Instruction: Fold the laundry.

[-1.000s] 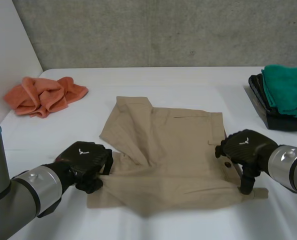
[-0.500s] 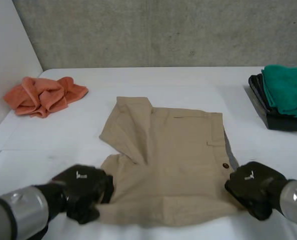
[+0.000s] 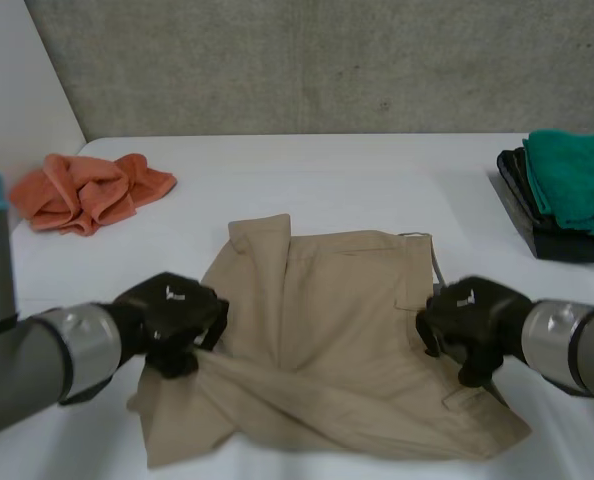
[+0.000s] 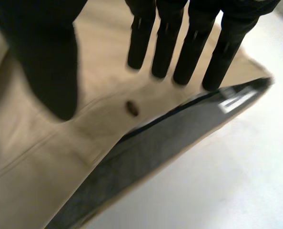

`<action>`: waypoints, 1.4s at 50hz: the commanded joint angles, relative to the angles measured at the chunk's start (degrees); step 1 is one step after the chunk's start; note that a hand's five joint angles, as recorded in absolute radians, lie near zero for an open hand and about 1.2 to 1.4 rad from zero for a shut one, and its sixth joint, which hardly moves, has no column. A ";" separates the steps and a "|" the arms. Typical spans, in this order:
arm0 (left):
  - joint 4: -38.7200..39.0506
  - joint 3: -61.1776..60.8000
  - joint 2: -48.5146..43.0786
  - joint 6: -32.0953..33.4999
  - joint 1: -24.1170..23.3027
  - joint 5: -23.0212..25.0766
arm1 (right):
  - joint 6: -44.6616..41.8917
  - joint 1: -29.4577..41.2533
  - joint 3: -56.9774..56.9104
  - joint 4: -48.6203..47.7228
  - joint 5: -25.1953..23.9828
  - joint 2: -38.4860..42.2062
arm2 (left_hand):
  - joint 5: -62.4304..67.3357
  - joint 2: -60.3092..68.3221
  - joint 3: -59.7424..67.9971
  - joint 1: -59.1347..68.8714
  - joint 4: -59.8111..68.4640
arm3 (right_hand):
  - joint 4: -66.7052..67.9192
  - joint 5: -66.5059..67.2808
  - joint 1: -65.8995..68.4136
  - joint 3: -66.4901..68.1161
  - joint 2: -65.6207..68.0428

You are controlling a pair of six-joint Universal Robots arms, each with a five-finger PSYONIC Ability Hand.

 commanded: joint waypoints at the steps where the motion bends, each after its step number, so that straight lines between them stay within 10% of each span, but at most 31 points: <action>1: -2.45 6.25 -5.82 -5.82 -0.93 -4.27 | 7.27 0.90 -1.10 -1.49 1.77 -5.11 | 13.08 12.11 11.68 17.51 11.26 | -16.22 -15.68 -14.70 -16.11 -15.42; 18: -0.17 6.60 -6.52 -5.30 0.92 -4.63 | -1.43 1.07 14.81 -2.62 0.72 -11.28 | 13.08 12.11 11.68 17.51 11.26 | -22.80 -22.25 -21.28 -22.68 -21.99; 22: -0.69 6.07 -6.17 -6.26 0.92 -4.19 | -2.58 1.60 17.89 -9.47 2.73 -8.91 | 13.08 12.11 11.68 17.51 11.26 | 1.34 1.89 2.86 1.45 2.15; 24: -1.39 5.64 -5.99 -6.79 0.92 -3.84 | -2.32 1.86 18.16 -13.17 5.19 -7.94 | 13.08 12.11 11.68 17.51 11.26 | 40.05 40.60 41.57 40.17 40.86; 42: -21.88 -9.49 9.04 4.01 1.53 9.35 | -25.79 -4.03 15.80 7.32 3.81 -14.01 | 13.08 12.11 11.68 17.51 11.26 | 40.14 40.69 41.66 40.26 40.95; 53: -8.09 10.45 -6.16 3.86 2.85 -1.19 | 0.66 5.46 -3.27 -11.38 6.50 1.45 | 13.08 12.11 11.68 17.51 11.26 | 40.14 40.69 41.66 40.26 40.95; 70: 31.12 36.91 -34.02 -10.39 -0.84 -10.86 | 2.97 11.79 -27.18 -44.20 23.65 31.34 | 13.08 12.11 11.68 17.51 11.26 | 40.14 40.69 41.66 40.26 40.95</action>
